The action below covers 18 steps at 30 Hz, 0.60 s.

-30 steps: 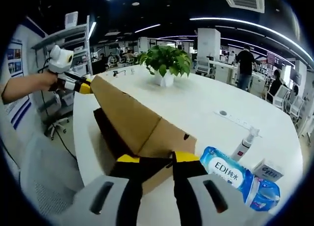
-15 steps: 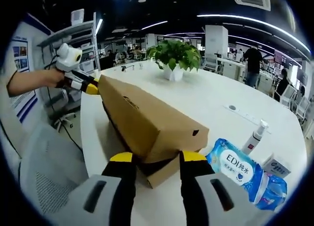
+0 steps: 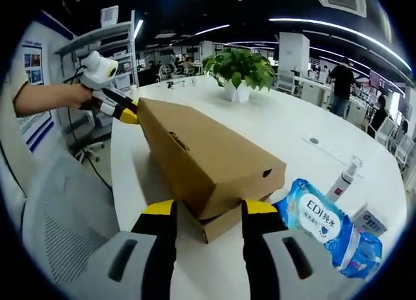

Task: Operate the shoe box by opening the lid, removing the specified soft item, and placing it in the target area until the item is outside and the box remains undamaged.

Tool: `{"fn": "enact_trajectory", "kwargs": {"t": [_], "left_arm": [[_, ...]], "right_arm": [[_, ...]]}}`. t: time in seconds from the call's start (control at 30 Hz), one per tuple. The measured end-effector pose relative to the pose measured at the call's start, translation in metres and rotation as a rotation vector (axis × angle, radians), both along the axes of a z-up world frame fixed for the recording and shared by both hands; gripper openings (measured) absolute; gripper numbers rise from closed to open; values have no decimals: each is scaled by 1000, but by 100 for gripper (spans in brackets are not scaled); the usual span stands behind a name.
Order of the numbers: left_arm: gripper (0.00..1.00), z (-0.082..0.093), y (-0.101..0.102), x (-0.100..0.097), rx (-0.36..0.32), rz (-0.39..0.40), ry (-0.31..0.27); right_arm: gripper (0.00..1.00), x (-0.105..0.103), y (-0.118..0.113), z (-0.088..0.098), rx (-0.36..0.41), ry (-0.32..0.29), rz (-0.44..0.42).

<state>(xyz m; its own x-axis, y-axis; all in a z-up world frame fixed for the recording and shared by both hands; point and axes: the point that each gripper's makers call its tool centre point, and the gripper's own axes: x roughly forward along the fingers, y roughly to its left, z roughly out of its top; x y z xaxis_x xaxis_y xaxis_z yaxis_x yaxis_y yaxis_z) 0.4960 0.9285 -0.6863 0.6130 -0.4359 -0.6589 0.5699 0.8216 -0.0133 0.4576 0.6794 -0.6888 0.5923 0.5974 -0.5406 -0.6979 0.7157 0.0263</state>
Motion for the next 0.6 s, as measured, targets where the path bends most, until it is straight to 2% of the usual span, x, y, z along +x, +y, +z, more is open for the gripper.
{"fn": "enact_trajectory", "kwargs": {"t": [0.6], "left_arm": [[30, -26, -1, -8, 61, -33, 42]], "right_arm": [[38, -4, 3, -19, -18, 44, -7]]}}
